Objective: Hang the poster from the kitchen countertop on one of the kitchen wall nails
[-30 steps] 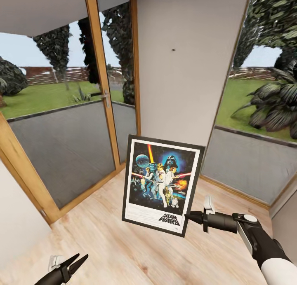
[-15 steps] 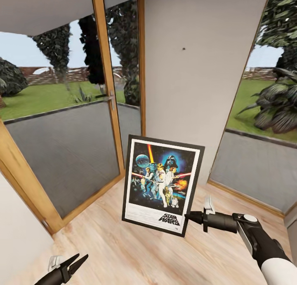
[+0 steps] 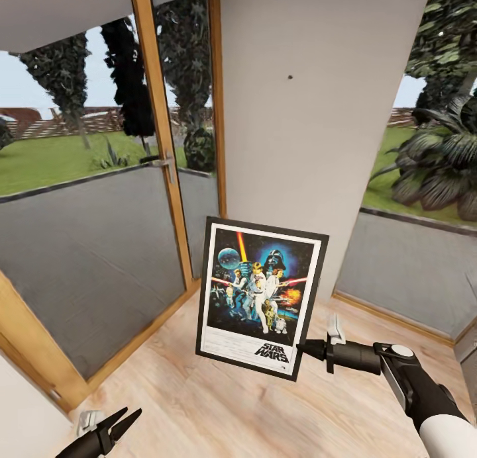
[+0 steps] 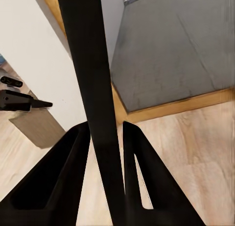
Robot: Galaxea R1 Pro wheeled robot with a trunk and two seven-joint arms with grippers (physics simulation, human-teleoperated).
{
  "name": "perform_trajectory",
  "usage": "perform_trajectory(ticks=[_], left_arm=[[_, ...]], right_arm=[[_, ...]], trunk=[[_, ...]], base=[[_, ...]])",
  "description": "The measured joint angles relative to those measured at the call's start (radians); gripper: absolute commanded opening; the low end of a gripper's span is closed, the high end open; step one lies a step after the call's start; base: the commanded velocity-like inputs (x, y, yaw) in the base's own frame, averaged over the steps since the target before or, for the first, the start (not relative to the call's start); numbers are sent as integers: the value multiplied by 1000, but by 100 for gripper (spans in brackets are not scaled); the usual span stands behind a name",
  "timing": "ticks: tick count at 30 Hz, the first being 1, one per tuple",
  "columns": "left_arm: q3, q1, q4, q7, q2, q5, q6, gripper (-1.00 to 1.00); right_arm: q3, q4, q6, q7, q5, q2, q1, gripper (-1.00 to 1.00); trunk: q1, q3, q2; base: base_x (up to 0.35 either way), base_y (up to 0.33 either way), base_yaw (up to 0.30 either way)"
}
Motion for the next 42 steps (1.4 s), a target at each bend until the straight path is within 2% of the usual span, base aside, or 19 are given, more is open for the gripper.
perform_trajectory(ticks=[15,31,42], left_arm=[[0,0,0,0,0,0,0,100],[0,1,0,0,1,0,0,100],[0,0,0,0,0,0,0,100]], right_arm=[[0,0,1,0,0,0,0,-100],[-5,0,1,0,-1,0,0,-100],[-10,0,4,0,-1,0,0,-100]], trunk=[[0,0,0],[0,0,0],[0,5,0]], base=[[268,251,-265],[267,257,-37],[242,236,-263]])
